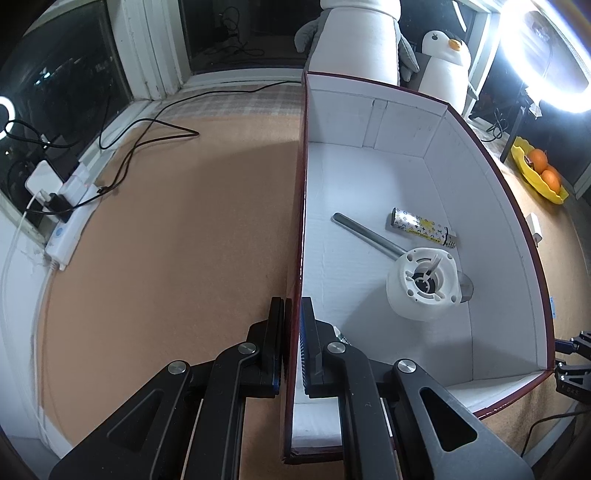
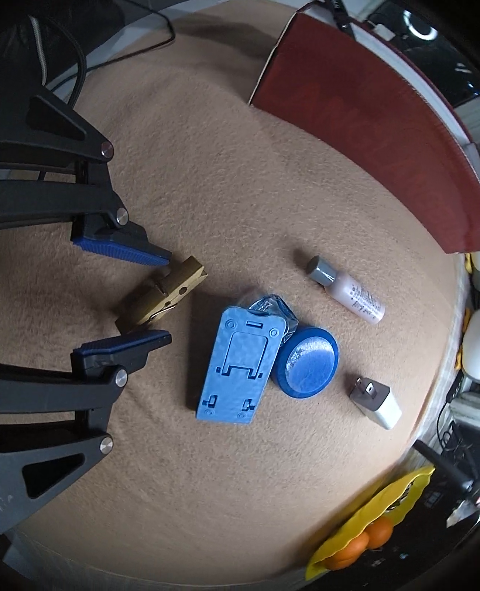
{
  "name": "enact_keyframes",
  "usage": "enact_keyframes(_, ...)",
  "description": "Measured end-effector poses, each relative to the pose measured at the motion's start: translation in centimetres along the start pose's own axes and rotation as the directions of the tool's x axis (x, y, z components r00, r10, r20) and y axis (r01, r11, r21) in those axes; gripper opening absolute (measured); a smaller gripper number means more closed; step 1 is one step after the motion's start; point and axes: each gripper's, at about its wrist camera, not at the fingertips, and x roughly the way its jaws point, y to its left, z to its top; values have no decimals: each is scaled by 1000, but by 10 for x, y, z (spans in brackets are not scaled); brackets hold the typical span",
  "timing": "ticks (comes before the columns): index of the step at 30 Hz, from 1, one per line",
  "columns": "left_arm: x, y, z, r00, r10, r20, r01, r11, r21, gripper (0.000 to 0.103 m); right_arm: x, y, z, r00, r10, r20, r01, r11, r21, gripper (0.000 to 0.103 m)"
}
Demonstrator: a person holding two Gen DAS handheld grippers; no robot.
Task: Organize rigid objects
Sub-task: 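Move the right tool to the wooden clothespin and grasp it, then lift the clothespin with the right tool and carry it over the box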
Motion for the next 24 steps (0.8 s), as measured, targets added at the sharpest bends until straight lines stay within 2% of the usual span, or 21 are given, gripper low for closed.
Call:
enact_keyframes(3, 0, -1, 0, 1000, 1, -2, -1, 1000, -4, 7, 3, 3, 1, 1000, -7, -12, 7, 1000, -19, 28)
enact_keyframes(7, 1, -1, 0, 1000, 0, -2, 0, 1000, -3, 7, 5, 3, 5, 1000, 9, -15, -9, 1000, -18, 18)
enact_keyframes(13, 1, -1, 1, 1000, 1, -3, -1, 1000, -4, 7, 6, 0, 10, 999, 27, -19, -27, 1000, -11, 15)
enact_keyframes(14, 1, -1, 1, 1000, 1, -3, -1, 1000, -4, 7, 8, -2, 12, 999, 36, -19, -36, 999, -4, 12)
enact_keyframes(19, 2, -1, 2, 1000, 7, -5, -7, 1000, 5, 7, 9, -21, 16, 996, 93, -9, -93, 994, 55, 12)
enact_keyframes(24, 2, 0, 2, 1000, 7, -4, -7, 1000, 3, 7, 1, -42, 1, 993, 114, 22, -115, 988, 101, 12)
